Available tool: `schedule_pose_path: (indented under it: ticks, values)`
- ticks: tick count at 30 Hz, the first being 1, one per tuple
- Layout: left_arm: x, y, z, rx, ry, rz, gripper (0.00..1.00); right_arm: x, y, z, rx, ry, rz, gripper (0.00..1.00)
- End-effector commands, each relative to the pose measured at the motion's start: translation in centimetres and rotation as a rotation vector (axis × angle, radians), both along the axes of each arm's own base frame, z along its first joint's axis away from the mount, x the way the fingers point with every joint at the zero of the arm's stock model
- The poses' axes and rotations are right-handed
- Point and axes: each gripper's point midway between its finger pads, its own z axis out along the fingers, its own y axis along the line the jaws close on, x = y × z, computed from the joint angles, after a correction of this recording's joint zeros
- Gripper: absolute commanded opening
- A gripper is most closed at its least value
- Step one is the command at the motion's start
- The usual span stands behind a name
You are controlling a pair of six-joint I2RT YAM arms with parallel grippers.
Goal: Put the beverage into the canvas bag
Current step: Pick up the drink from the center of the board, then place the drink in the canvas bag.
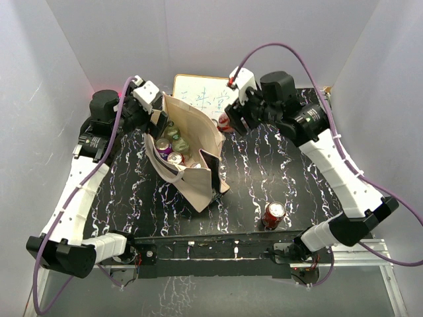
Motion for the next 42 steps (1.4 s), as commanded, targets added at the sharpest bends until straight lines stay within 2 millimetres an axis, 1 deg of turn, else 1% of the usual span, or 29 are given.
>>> schedule_pose_path:
  ticks: [1,4,6,8,13,15,17,19,20,21,25,27,30,32,33,36,37,39,42]
  values:
    - [-4.5,-1.7,-0.2,0.031,0.026,-0.215,0.96,-0.3,3.1,10.5,0.201,-0.228,0.069,0.08]
    - [-6.5,-2.2,-0.2,0.047,0.057,-0.303,0.96,-1.0,5.5,11.6,0.234,-0.233,0.131,0.08]
    - [-7.9,-2.4,0.0,0.058,0.079,-0.353,0.95,-1.6,7.1,11.5,0.242,-0.227,0.177,0.08]
    - [-9.5,-2.3,0.2,0.071,0.098,-0.390,0.94,-1.7,8.3,10.6,0.248,-0.195,0.205,0.08]
    - [-12.8,-2.2,1.6,0.072,0.100,-0.455,0.93,-1.8,10.3,8.5,0.270,-0.134,0.262,0.08]
    - [-14.3,-2.6,1.6,0.058,0.131,-0.514,0.92,-1.7,10.9,7.1,0.269,-0.097,0.275,0.08]
    - [-15.5,-2.9,1.1,0.044,0.199,-0.569,0.90,-1.6,11.4,5.6,0.256,-0.063,0.282,0.08]
    - [-16.3,-3.1,0.4,0.041,0.263,-0.611,0.87,-1.4,11.5,4.2,0.247,-0.039,0.275,0.08]
    - [-16.5,-3.1,0.0,0.042,0.287,-0.628,0.86,-1.4,11.6,3.7,0.246,-0.037,0.273,0.08]
    - [-16.5,-3.3,-0.3,0.042,0.305,-0.641,0.86,-1.3,11.6,2.9,0.238,-0.026,0.271,0.08]
    - [-16.5,-4.1,-1.9,0.091,0.342,-0.690,0.84,-0.8,11.5,1.5,0.229,0.001,0.247,0.08]
    - [-16.7,-4.9,-2.9,0.128,0.361,-0.721,0.84,-0.8,11.5,0.7,0.217,0.022,0.240,0.08]
    - [-17.1,-6.0,-4.0,0.164,0.386,-0.773,0.83,-1.5,11.1,0.0,0.188,0.046,0.254,0.08]
    - [-17.1,-6.8,-4.5,0.172,0.402,-0.796,0.78,-2.0,10.4,-0.3,0.165,0.046,0.265,0.08]
    - [-17.1,-7.0,-4.9,0.182,0.415,-0.806,0.76,-2.6,9.9,-0.2,0.161,0.041,0.277,0.08]
    - [-18.0,-7.2,-6.1,0.220,0.468,-0.838,0.68,-3.8,8.8,-0.5,0.131,0.060,0.327,0.08]
    - [-18.2,-7.2,-6.4,0.231,0.480,-0.843,0.66,-4.2,8.5,-0.9,0.118,0.080,0.345,0.08]
    - [-18.3,-7.1,-6.8,0.239,0.478,-0.840,0.62,-5.1,7.9,-1.5,0.097,0.122,0.384,0.08]
    - [-18.4,-7.0,-7.2,0.245,0.492,-0.835,0.53,-5.8,6.8,-1.8,0.096,0.152,0.421,0.08]
